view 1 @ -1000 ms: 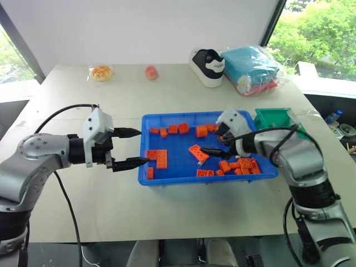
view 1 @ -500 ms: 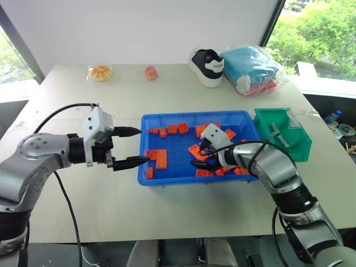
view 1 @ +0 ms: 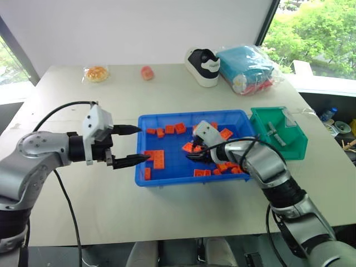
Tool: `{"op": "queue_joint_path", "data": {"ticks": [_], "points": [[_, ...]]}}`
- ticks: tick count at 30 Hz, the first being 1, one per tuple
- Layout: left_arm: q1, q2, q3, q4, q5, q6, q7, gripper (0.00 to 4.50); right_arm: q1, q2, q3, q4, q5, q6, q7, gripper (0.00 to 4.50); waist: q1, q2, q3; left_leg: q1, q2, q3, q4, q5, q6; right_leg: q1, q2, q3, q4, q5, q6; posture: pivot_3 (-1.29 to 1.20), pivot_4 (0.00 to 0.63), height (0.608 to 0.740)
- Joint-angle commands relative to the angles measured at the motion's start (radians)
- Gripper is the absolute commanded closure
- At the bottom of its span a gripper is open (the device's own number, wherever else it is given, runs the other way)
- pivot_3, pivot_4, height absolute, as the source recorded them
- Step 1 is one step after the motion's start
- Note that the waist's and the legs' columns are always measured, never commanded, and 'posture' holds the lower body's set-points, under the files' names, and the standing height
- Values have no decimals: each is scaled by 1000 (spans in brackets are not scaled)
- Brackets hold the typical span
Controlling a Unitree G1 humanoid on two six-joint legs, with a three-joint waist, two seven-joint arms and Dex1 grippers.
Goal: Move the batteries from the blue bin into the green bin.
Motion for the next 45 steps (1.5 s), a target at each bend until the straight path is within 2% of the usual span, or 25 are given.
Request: {"op": "queue_joint_path", "data": {"ticks": [1, 7, 12, 17, 20, 23, 29, 32, 37, 39, 42, 45], "points": [[-21, -1, 21, -1, -6, -12, -4, 0, -61, 50, 58, 75, -39, -123, 24, 2276, 1, 0, 0, 0, 0, 0, 0, 0, 0, 0, 0, 0, 0, 0, 0, 0, 150, 711], [-23, -1, 24, -6, -5, -13, -1, 0, -117, 92, 115, 234, -104, -251, 56, 2276, 4, 1, 0, 0, 0, 0, 1, 0, 0, -2, 0, 0, 0, 0, 0, 0, 150, 711], [-1, 3, 41, -17, -5, -14, 4, 0, -96, 42, 89, 216, -120, -272, 94, 2276, 2, 1, 0, 0, 0, 0, 0, 0, 0, -1, 0, 0, 0, 0, 0, 0, 150, 711], [13, -2, 42, -26, -4, -17, 10, 0, -77, -74, 24, 86, -97, -228, 144, 2276, 2, 1, 0, 0, 0, 0, 0, 0, 0, 0, 0, 0, 0, 0, 0, 0, 150, 711], [-1, -13, 27, -18, 2, -22, 12, 0, -81, -172, -52, -22, -52, -171, 201, 2276, 4, 1, 1, 0, 0, 0, 0, 0, 0, 0, 0, 0, 0, 0, 0, 0, 150, 711], [-13, -20, 16, -7, 8, -29, 8, 0, -90, -267, -127, -40, -43, -168, 226, 2276, 4, 1, 0, 0, 0, 0, 0, 0, 0, 0, 0, 0, 0, 0, 1, 0, 150, 711], [-24, -31, 0, 15, 24, -44, -8, 0, -96, -489, -271, 188, -104, -283, 199, 2276, 7, 1, 1, 0, -1, 1, 0, 0, 0, 0, -1, 0, -2, -2, -2, 0, 150, 711], [-28, -36, -5, 20, 27, -48, -12, 0, -97, -559, -302, 301, -132, -349, 187, 2276, 4, 1, 1, 0, 0, 3, -1, 0, 0, 1, -1, 0, -2, -2, -2, 0, 150, 711], [-39, -41, -12, 29, 34, -50, -19, 0, -93, -584, -326, 417, -152, -400, 178, 2276, -3, 1, 1, 0, 0, 4, -1, 0, 0, 0, 0, 0, -2, -1, -2, 0, 150, 711], [-48, -43, -15, 34, 37, -49, -23, 0, -77, -580, -315, 428, -165, -422, 178, 1197, -3, 1, 1, 0, 0, 4, -1, 0, 0, 0, 0, 0, -2, -1, -2, 0, 150, 711], [-60, -43, -15, 39, 39, -46, -25, 0, -69, -570, -308, 448, -181, -449, 169, 19, 0, 2, 1, 0, 0, 4, -1, 0, 0, 1, 0, 0, -2, -1, -1, 0, 150, 711], [-62, -42, -13, 39, 41, -44, -26, 0, -85, -555, -313, 455, -178, -454, 169, 19, 4, 2, 1, 0, 0, 3, 0, 0, 0, 1, -1, 0, -2, -1, -1, 0, 150, 711]]}}
